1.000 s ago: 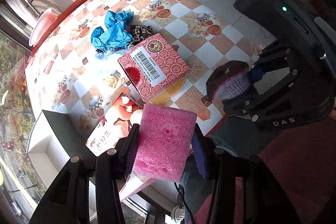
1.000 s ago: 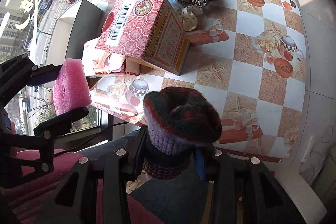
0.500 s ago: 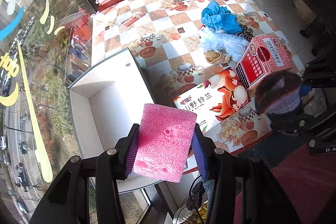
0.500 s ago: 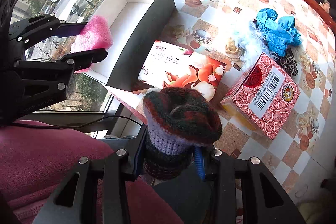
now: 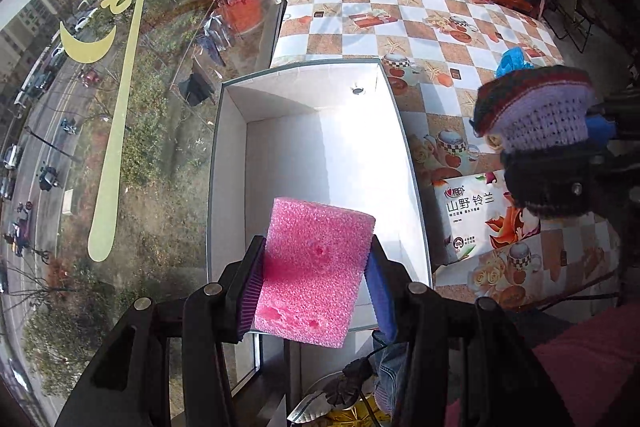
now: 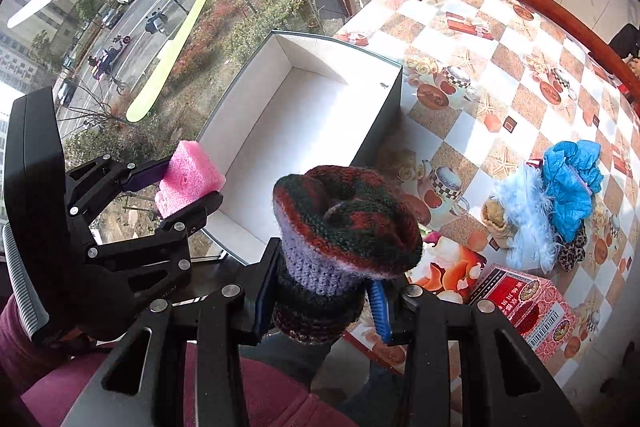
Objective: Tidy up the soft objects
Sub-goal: 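Carry the sponge in the left tool while the right tool carries the hat to the white box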
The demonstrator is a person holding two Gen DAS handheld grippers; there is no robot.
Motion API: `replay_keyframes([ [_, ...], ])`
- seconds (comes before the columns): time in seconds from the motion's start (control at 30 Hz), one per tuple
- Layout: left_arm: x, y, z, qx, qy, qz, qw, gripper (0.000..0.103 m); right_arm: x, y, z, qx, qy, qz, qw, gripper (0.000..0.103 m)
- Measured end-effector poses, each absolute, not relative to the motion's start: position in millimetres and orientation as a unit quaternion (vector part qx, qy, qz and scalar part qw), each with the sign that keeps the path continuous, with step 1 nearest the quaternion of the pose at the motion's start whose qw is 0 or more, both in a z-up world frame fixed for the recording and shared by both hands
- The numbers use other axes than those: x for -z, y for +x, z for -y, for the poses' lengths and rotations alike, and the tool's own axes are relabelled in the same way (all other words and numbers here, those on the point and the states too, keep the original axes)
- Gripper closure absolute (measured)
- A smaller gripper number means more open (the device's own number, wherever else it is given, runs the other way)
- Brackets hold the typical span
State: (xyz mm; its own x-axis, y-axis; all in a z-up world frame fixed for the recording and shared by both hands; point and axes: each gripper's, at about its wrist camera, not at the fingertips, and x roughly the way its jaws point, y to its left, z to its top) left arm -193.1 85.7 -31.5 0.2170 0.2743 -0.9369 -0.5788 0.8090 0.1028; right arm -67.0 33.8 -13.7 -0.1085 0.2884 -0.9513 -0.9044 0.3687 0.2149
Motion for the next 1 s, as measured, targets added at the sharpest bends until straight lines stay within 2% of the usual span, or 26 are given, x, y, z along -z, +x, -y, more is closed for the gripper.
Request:
replay_keyframes([
  [0.33,42,-205,-97,-0.288,-0.15,-0.564,0.759,0.052,39,-78,-46,-0.476,-0.257,-0.607,0.582,0.062],
  [1.0,46,-200,-100,-0.27,-0.148,-0.566,0.765,0.052,39,-86,-52,-0.472,-0.286,-0.599,0.58,0.062],
])
